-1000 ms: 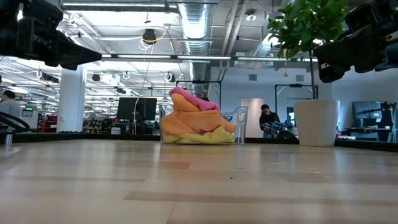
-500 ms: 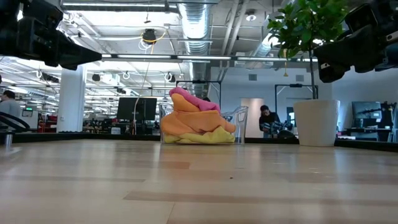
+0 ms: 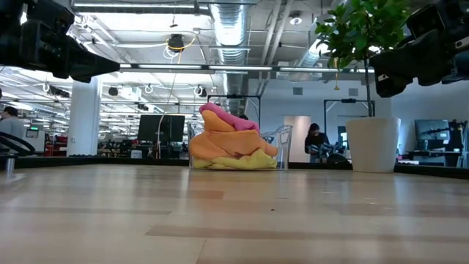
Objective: Fold microfiber towels
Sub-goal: Return to Home Position
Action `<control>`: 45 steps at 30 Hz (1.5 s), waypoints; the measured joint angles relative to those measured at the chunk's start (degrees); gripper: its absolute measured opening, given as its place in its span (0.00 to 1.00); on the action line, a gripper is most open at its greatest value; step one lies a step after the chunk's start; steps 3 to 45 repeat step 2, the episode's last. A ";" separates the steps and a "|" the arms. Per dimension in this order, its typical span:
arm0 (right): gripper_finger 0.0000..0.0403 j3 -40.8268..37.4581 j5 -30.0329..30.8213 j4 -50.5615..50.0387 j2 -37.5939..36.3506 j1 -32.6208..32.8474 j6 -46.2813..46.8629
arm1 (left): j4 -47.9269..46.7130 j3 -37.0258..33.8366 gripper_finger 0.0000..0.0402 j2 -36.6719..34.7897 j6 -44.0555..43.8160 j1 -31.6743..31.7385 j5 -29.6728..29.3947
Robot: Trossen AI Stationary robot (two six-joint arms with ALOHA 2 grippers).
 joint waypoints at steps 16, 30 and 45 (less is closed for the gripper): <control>0.09 0.00 0.00 0.00 0.00 0.02 0.00 | 0.00 0.00 0.00 0.00 0.00 -0.02 0.00; 0.09 0.00 0.00 0.00 0.00 0.02 0.00 | 0.00 0.00 0.00 0.00 0.00 -0.02 0.00; 0.09 0.00 0.00 0.00 0.00 0.02 0.00 | 0.00 0.00 0.00 0.00 0.00 -0.02 0.00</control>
